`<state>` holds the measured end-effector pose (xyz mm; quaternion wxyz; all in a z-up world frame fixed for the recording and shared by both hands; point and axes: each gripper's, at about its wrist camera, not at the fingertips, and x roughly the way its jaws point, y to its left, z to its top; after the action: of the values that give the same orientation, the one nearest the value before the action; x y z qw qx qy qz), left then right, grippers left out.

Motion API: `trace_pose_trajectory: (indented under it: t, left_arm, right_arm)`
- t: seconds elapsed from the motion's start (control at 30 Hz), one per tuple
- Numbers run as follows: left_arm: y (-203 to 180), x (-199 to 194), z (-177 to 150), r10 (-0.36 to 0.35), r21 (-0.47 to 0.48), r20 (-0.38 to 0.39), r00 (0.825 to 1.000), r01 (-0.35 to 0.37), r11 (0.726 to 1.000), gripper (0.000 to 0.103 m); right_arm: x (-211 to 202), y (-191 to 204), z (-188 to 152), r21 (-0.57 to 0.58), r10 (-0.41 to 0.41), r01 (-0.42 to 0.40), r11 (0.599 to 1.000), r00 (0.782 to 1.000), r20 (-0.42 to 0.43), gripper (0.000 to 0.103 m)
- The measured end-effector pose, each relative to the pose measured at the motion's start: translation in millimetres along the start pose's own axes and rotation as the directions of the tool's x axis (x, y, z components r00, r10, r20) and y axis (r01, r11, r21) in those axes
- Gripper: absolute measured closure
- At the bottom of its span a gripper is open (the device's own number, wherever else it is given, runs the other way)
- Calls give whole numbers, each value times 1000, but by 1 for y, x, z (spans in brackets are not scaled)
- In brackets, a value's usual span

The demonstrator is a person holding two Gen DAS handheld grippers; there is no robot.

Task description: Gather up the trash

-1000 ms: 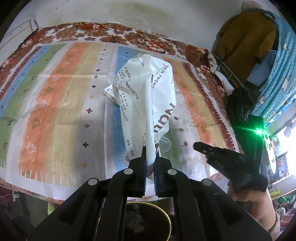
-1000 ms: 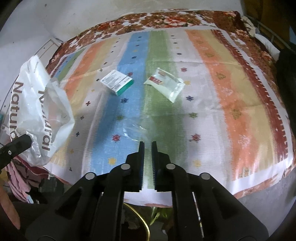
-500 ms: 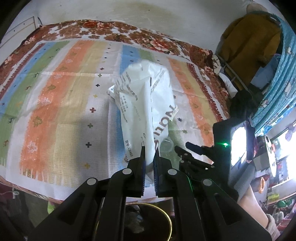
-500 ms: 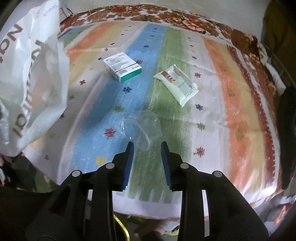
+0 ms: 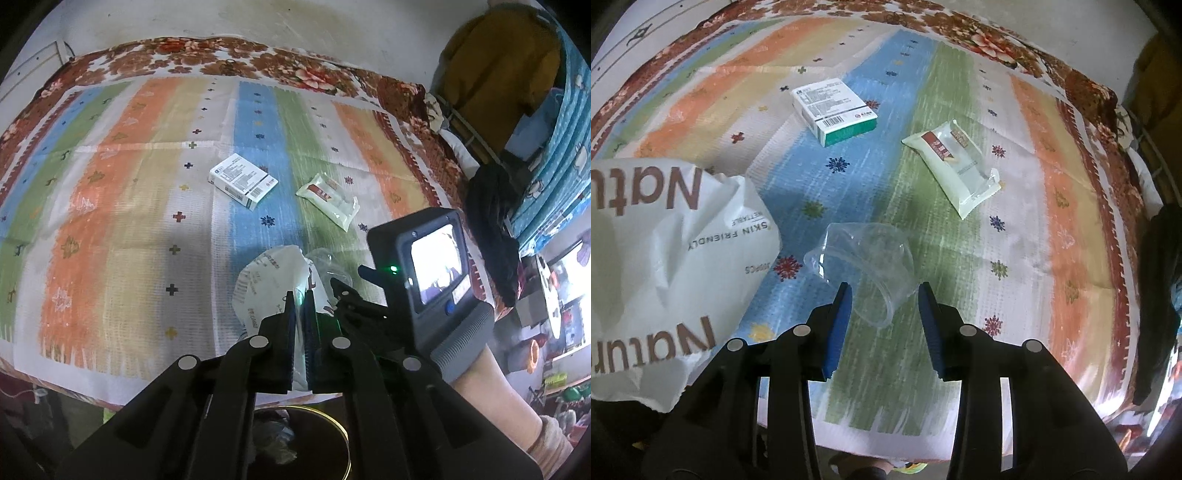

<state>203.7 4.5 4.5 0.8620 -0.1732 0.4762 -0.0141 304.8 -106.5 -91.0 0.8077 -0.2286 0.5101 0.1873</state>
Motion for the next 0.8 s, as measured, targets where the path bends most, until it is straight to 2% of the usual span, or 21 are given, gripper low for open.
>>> trace_pose_trajectory:
  t: [0.07, 0.1, 0.2, 0.5, 0.7, 0.8]
  left_arm:
    - [0, 0, 0, 2, 1, 0, 1000, -2, 1000, 101]
    - [0, 0, 0, -2, -2, -2, 1000, 2, 1000, 101]
    - [2, 0, 0, -14, -20, -8, 1000, 14, 1000, 102]
    - [9, -10, -6, -10, -30, 8, 1000, 11, 999, 102]
    - [15, -34, -15, -15, -12, 46, 999, 15, 1000, 102]
    - [26, -45, -20, -28, -36, 64, 998, 31, 999, 102]
  right_arm:
    - [2, 0, 1, -3, -1, 1, 1000, 1000, -4, 82]
    - [3, 0, 2, -4, 0, 0, 1000, 1000, -5, 91]
    - [3, 0, 1, -7, 5, -5, 1000, 1000, -11, 99]
    - [-21, -11, -1, 52, 51, -53, 997, 998, 39, 100]
    - [-45, -17, -13, 99, 94, -100, 990, 993, 69, 100]
    - [-62, -18, -20, 109, 112, -122, 987, 989, 95, 100]
